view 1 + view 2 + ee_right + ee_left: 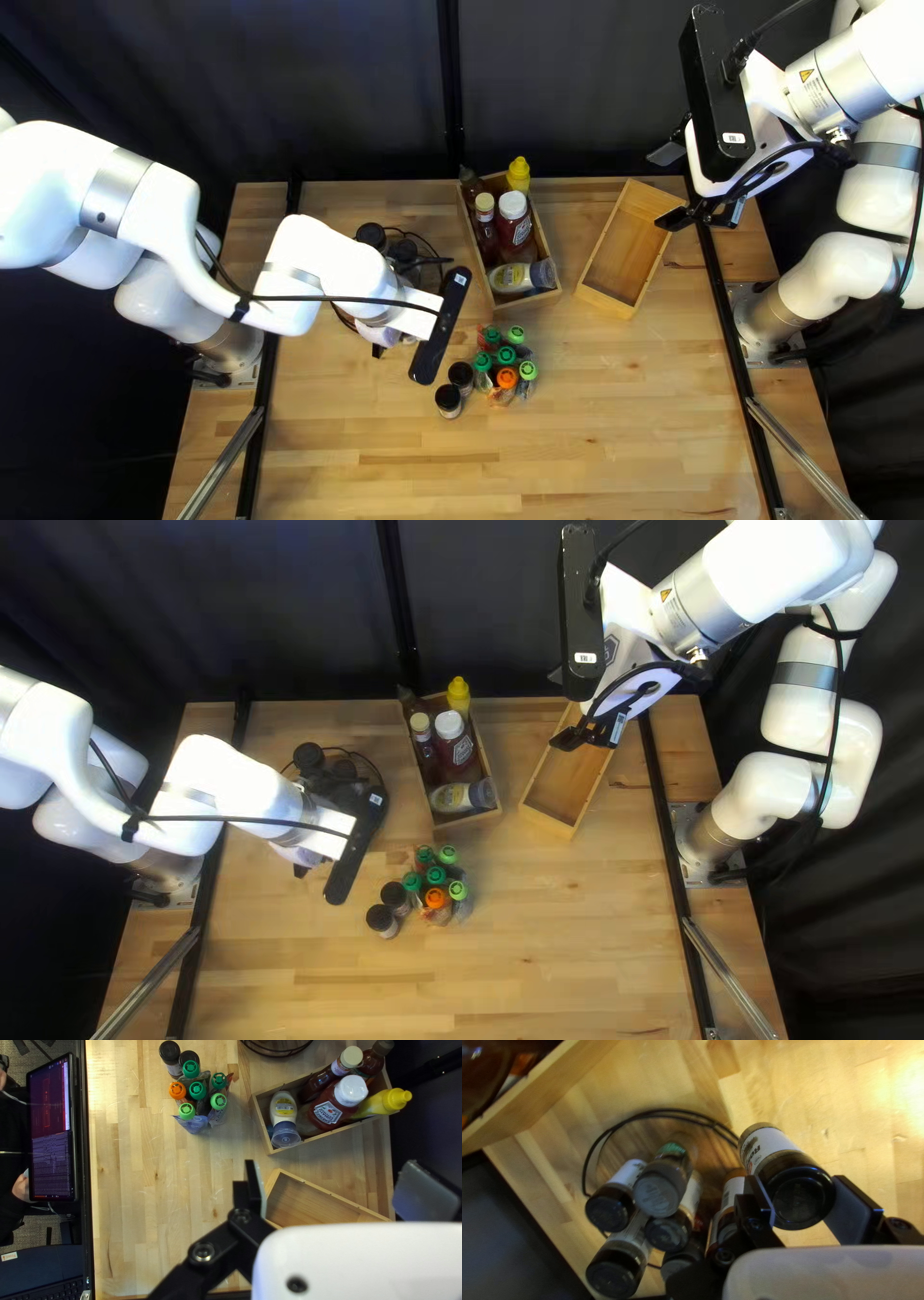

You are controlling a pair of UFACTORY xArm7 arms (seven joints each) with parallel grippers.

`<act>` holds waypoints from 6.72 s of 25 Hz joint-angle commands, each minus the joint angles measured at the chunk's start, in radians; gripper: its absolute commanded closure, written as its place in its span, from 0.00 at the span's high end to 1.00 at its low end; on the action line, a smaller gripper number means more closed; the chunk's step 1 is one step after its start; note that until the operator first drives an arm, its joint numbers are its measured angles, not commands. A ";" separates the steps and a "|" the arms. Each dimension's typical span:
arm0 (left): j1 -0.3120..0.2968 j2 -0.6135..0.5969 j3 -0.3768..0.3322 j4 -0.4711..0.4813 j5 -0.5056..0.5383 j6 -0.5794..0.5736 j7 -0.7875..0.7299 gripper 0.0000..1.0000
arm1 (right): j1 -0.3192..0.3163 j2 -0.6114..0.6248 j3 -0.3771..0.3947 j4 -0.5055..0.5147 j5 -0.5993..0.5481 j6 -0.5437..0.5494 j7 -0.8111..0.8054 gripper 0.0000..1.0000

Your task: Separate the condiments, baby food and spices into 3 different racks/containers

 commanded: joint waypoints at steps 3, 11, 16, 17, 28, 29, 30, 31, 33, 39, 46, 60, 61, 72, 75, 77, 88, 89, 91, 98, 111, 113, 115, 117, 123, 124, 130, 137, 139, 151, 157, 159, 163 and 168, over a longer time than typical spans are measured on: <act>0.029 -0.013 0.007 -0.025 0.045 0.000 -0.017 0.00 | 0.000 0.000 0.000 0.000 0.000 0.000 0.000 1.00; 0.050 0.007 0.010 -0.051 0.077 -0.025 -0.046 0.00 | 0.000 0.000 0.000 0.000 0.000 0.000 0.000 1.00; 0.054 0.016 0.012 -0.057 0.081 -0.034 -0.054 0.01 | 0.000 0.000 0.000 0.000 0.000 0.000 0.000 1.00; 0.054 0.018 0.011 -0.057 0.080 -0.036 -0.057 0.02 | 0.000 0.000 0.000 0.000 0.000 0.000 0.000 1.00; 0.040 0.046 0.007 -0.025 0.055 -0.017 -0.046 1.00 | 0.000 0.000 0.000 0.000 0.000 0.000 0.000 1.00; 0.036 0.047 0.002 -0.013 0.051 -0.004 -0.048 1.00 | 0.000 0.000 0.000 0.000 0.000 0.000 0.000 1.00; 0.033 0.046 -0.002 -0.005 0.049 0.005 -0.050 1.00 | 0.000 0.000 0.000 0.000 0.000 0.000 0.000 1.00; 0.031 0.047 -0.004 -0.001 0.047 0.010 -0.051 1.00 | 0.000 0.000 0.000 0.000 0.000 0.000 0.000 1.00; 0.023 0.049 -0.012 0.018 0.038 0.026 -0.054 1.00 | 0.000 0.000 0.000 0.000 0.000 0.000 0.000 1.00; -0.027 0.092 -0.025 0.112 -0.060 0.031 -0.026 1.00 | 0.000 0.000 0.000 0.000 0.000 0.000 0.000 1.00; -0.074 0.262 -0.079 0.287 -0.163 0.019 -0.228 1.00 | 0.000 0.000 0.000 0.000 0.000 0.000 0.000 1.00; -0.169 0.433 -0.186 0.436 -0.016 0.093 -1.138 1.00 | 0.000 0.000 0.000 0.000 0.000 0.000 0.000 1.00; -0.172 0.443 -0.186 0.440 -0.011 0.093 -1.168 1.00 | 0.000 0.000 0.000 0.000 0.000 0.000 0.000 1.00; -0.190 0.534 -0.150 0.394 0.094 0.032 -1.514 1.00 | 0.000 0.000 0.000 0.000 0.000 0.000 0.000 1.00; -0.180 0.541 -0.137 0.372 0.102 -0.002 -1.539 1.00 | 0.000 0.000 0.000 0.000 0.000 0.000 0.000 1.00; -0.172 0.547 -0.131 0.363 0.100 -0.024 -1.545 1.00 | 0.000 0.000 0.000 0.000 0.000 0.000 0.000 1.00; -0.155 0.539 -0.118 0.334 0.102 -0.079 -1.543 0.56 | 0.000 0.000 0.000 0.000 0.000 0.000 0.000 1.00; -0.155 0.541 -0.118 0.336 0.103 -0.082 -1.540 0.47 | 0.000 0.000 0.000 0.000 0.000 0.000 0.000 1.00; -0.155 0.546 -0.119 0.343 0.106 -0.082 -1.533 0.17 | 0.000 0.000 0.000 0.000 0.000 0.000 0.000 1.00; -0.166 0.513 -0.130 0.338 0.108 -0.054 -1.518 0.03 | 0.000 0.000 0.000 0.000 0.000 0.000 0.000 1.00; -0.190 0.240 -0.154 0.294 0.087 0.230 -1.511 0.00 | 0.000 0.000 0.000 0.000 0.000 0.000 0.000 1.00; -0.178 0.216 -0.142 0.317 0.100 0.268 -1.485 0.00 | 0.000 0.000 0.000 0.000 0.000 0.000 0.000 1.00; -0.156 0.177 -0.116 0.335 0.126 0.301 -1.428 0.02 | 0.000 0.000 0.000 0.000 0.000 0.000 0.000 1.00; -0.136 0.156 -0.092 0.345 0.150 0.307 -1.380 0.02 | 0.000 0.000 0.000 0.000 0.000 0.000 0.000 1.00; -0.074 0.138 -0.005 0.334 0.208 0.230 -1.243 0.07 | 0.000 0.000 0.000 0.000 0.000 0.000 0.000 1.00; -0.056 0.144 0.021 0.323 0.220 0.194 -1.209 0.07 | 0.000 0.000 0.000 0.000 0.000 0.000 0.000 1.00; -0.002 0.140 0.090 0.252 0.280 0.089 -1.129 0.05 | 0.000 0.000 0.000 0.000 0.000 0.000 0.000 1.00; 0.023 0.221 0.123 0.241 0.300 0.058 -1.101 0.01 | 0.000 0.000 0.000 0.000 0.000 0.000 0.000 1.00; 0.030 0.236 0.134 0.229 0.290 0.046 -1.093 0.00 | 0.000 0.000 0.000 0.000 0.000 0.000 0.000 1.00; 0.039 0.262 0.150 0.209 0.244 0.043 -1.075 0.03 | 0.000 0.000 0.000 0.000 0.000 0.000 0.000 1.00; 0.042 0.281 0.156 0.212 0.228 0.038 -1.064 0.04 | 0.000 0.000 0.000 0.000 0.000 0.000 0.000 1.00; 0.045 0.288 0.159 0.212 0.224 0.032 -1.060 0.06 | 0.000 0.000 0.000 0.000 0.000 0.000 0.000 1.00; 0.049 0.301 0.165 0.208 0.219 0.014 -1.056 0.19 | 0.000 0.000 0.000 0.000 0.000 0.000 0.000 1.00; 0.048 0.306 0.165 0.213 0.209 0.014 -1.049 0.80 | 0.000 0.000 0.000 0.000 0.000 0.000 0.000 1.00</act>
